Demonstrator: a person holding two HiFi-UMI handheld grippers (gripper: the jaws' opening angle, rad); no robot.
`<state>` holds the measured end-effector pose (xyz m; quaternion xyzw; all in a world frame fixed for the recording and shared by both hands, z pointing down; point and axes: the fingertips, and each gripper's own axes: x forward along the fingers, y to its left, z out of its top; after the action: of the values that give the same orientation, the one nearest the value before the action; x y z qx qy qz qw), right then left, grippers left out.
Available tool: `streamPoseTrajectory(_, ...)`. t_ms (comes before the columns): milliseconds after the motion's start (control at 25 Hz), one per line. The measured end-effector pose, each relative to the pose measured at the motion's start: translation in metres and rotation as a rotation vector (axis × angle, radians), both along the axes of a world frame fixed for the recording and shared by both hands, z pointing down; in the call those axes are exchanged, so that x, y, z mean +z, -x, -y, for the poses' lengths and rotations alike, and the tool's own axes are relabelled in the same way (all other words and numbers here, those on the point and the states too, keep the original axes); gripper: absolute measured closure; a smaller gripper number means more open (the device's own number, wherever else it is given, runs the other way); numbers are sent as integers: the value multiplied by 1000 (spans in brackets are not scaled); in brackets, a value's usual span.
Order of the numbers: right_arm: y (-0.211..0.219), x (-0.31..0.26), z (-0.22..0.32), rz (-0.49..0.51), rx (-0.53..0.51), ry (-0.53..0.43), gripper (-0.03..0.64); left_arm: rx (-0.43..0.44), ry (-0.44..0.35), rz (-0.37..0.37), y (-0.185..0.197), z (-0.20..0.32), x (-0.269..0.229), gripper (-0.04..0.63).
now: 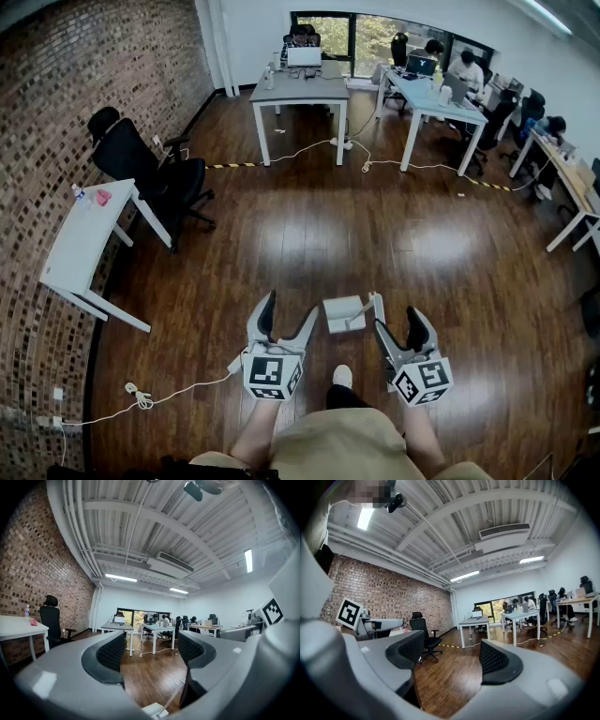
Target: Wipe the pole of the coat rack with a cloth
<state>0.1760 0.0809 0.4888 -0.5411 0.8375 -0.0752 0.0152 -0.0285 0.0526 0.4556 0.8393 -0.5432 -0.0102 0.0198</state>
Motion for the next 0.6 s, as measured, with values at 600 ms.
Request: streamPoseTrajectory(600,-67,243,121,119,-145,776,258,-14,82,52,-56,140,22,253)
